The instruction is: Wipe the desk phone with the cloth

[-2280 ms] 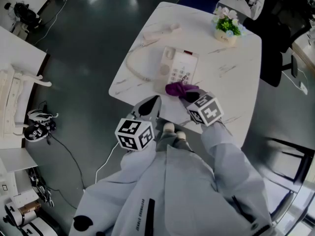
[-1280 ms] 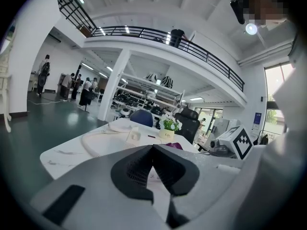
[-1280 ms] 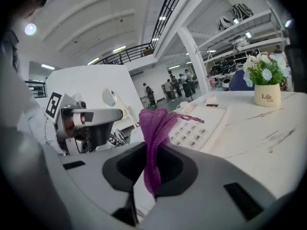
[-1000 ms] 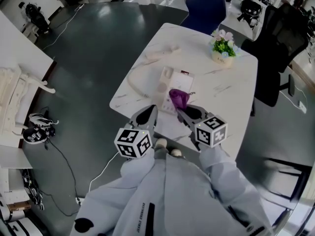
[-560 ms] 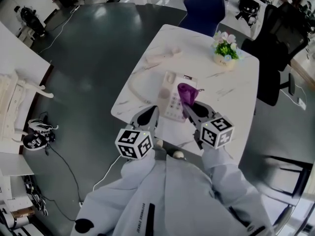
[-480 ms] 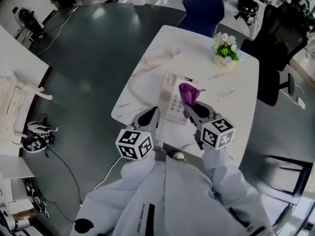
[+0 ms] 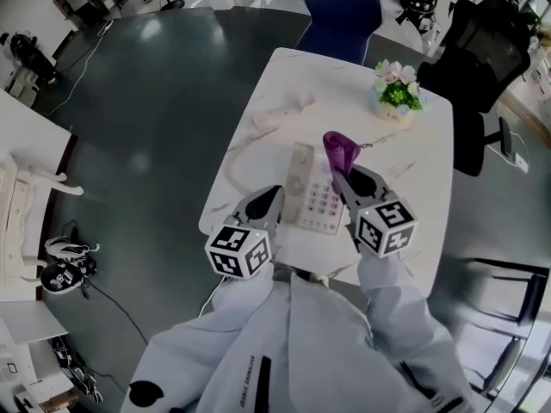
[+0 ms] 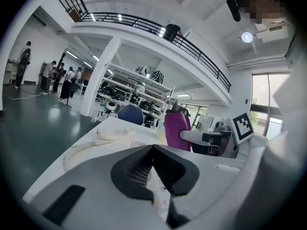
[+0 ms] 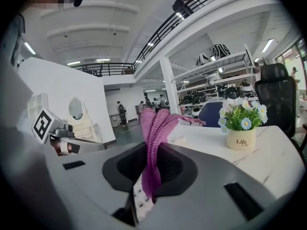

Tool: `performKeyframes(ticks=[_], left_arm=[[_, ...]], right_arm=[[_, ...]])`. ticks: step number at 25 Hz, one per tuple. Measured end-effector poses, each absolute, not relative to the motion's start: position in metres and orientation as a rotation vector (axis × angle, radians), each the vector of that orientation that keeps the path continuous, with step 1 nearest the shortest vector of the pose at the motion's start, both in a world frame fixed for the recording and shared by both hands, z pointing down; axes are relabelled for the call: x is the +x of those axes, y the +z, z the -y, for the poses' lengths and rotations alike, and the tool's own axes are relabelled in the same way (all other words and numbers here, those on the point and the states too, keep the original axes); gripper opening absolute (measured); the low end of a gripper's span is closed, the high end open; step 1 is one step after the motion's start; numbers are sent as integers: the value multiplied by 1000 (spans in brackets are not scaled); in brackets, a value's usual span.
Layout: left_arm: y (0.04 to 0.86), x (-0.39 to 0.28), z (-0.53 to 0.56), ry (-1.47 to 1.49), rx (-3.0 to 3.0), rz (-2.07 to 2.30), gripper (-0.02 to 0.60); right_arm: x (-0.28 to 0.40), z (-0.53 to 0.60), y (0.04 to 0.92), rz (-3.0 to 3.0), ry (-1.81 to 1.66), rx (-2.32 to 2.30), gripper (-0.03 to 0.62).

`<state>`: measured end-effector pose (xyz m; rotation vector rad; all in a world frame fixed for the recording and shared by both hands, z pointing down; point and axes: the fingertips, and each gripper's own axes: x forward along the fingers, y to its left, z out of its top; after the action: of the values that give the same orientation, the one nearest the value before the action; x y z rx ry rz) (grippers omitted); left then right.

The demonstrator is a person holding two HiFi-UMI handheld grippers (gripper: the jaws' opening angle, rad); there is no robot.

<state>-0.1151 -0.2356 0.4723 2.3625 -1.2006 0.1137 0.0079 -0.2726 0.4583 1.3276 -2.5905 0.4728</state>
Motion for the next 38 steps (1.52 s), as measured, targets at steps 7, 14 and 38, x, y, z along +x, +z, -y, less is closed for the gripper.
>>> performKeyframes(ticks=[7,14,38], left_arm=[[477,-126,258,124,2371,1145,-3],[481,-133,274,135,2370,1120,-2],[499,-154,291,168,2359,1032,-3]], right_arm=[[3,304,447,2507,300,1401,40],[-11,327,455,2388,99,1350,40],[-48,338,525,2240,336,1170,40]])
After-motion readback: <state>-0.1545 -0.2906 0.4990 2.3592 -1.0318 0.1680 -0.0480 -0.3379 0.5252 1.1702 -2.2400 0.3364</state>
